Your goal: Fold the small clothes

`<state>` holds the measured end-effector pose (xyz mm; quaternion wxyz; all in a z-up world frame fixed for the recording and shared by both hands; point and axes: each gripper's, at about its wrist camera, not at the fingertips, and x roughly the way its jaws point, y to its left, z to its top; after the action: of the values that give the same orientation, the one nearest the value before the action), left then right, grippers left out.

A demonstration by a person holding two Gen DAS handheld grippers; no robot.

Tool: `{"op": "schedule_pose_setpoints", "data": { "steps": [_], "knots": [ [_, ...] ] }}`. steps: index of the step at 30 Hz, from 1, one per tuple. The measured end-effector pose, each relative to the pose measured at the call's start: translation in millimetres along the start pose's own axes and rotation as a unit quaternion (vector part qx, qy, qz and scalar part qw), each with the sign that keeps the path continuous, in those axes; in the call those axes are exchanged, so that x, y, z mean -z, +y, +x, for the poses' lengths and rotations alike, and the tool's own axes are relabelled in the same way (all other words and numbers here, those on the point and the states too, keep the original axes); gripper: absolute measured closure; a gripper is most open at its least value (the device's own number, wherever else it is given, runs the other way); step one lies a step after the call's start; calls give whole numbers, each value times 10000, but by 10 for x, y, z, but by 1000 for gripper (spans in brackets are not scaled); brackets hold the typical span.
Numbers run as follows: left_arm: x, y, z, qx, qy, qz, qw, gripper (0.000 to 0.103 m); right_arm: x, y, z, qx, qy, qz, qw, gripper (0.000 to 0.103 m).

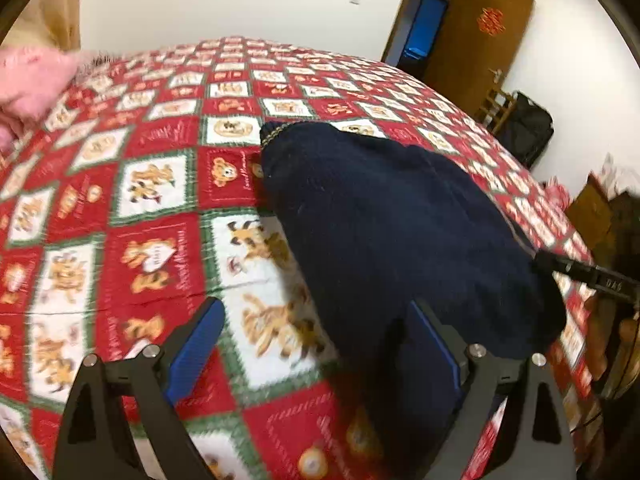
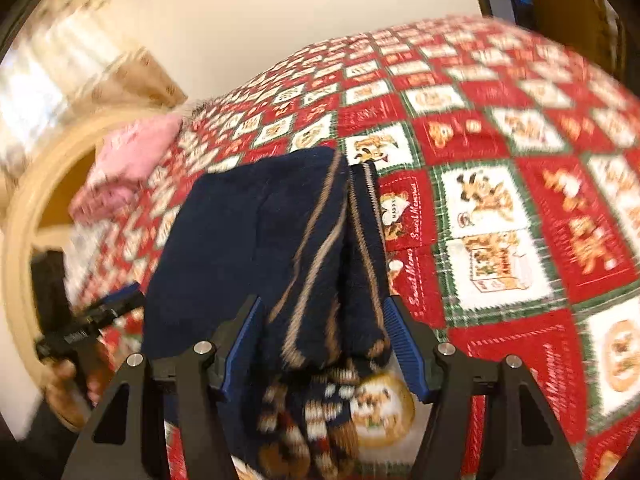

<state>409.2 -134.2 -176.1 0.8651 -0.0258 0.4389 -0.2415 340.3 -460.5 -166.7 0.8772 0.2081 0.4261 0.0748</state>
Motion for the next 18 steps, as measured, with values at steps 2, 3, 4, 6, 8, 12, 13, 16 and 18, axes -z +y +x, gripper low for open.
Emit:
{"op": "schedule_pose_setpoints", "data": {
  "steps": [2,3,4,6,8,12,13,16,18],
  "knots": [
    [-61,11,79,159,34,-143,9998,9,-57,-56,103,-147,63,198,9997,40],
    [-88,5,126,196,44,-172,9997,9,-91,-106,167,-186,96,324,9993,40],
    [-104,-3,164,219,59,-170,9996,9,-110,-147,210,-249,128,414,9988,40],
    [-143,-5,254,294,97,-190,9993,9,-152,-226,353,-425,270,571,9971,40],
    [-181,18,349,497,177,-321,9981,9,-165,-280,452,-468,354,644,9962,38],
    [-225,65,468,783,223,-497,9954,7,-161,-348,489,-596,308,702,9953,34],
    [-226,76,482,837,224,-532,9948,6,-165,-358,493,-620,290,689,9953,34],
    [-235,115,581,1006,282,-634,9925,2,-172,-386,563,-852,332,776,9928,34],
    [-241,119,658,1168,358,-692,9901,1,-174,-351,599,-997,378,664,9921,34]
  ]
}}
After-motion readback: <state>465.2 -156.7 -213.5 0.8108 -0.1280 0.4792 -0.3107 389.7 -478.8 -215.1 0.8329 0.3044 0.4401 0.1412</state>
